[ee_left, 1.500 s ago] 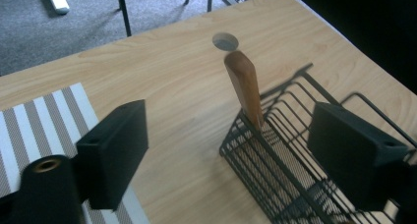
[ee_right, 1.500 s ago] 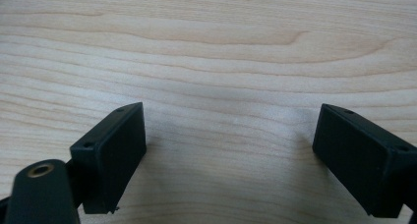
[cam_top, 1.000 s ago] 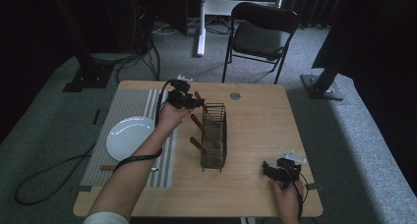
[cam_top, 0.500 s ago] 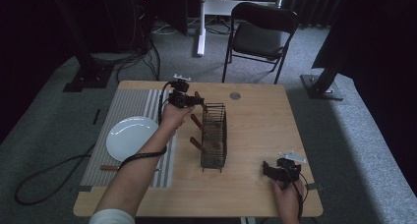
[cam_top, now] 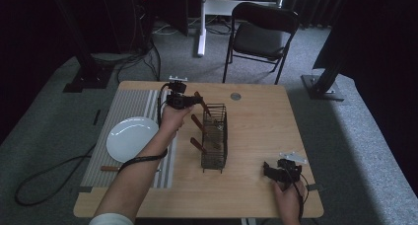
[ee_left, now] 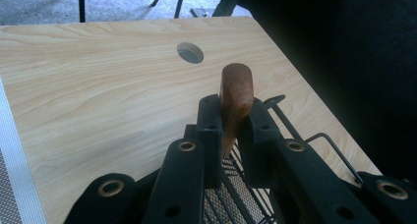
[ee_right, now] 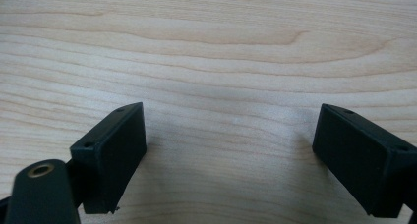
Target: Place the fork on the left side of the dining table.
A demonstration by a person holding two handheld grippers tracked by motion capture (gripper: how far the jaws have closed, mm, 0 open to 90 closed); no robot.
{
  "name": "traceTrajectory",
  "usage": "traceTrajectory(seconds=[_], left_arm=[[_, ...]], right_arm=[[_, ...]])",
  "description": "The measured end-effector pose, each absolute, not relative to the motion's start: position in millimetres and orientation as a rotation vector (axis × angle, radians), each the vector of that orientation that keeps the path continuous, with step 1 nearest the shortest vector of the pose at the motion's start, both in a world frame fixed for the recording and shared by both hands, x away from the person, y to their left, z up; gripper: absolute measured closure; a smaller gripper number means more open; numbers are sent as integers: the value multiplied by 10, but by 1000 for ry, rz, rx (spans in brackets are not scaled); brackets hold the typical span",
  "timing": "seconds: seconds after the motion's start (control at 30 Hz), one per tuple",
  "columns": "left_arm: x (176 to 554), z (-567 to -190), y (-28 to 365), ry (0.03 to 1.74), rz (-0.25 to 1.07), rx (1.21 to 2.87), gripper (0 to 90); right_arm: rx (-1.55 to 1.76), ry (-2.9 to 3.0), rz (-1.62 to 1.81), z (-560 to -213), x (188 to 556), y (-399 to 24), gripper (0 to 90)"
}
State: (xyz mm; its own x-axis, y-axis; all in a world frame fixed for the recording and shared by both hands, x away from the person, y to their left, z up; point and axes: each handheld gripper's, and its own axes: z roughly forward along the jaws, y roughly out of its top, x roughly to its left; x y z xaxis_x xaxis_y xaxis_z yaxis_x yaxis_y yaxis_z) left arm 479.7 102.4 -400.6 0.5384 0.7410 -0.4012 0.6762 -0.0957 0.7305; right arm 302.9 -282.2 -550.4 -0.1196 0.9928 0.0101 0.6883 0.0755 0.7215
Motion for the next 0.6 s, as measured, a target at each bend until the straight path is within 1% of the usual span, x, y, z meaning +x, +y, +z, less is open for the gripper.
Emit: traceTrajectory(seconds=[0.1,0.37,0.6], left_arm=[[4748,-3976,1028,1160,97,1817,803],[4671,-3870,1130,1160,98,1764,804],[4550,-3661,1243,1139,127,1737,804]], right_arm=[[1660,1864,804,-5504,3029,-2822,124],[1661,1864,804,-5504,3029,-2822,124],[1660,1864,804,-5504,3030,-2822,124]])
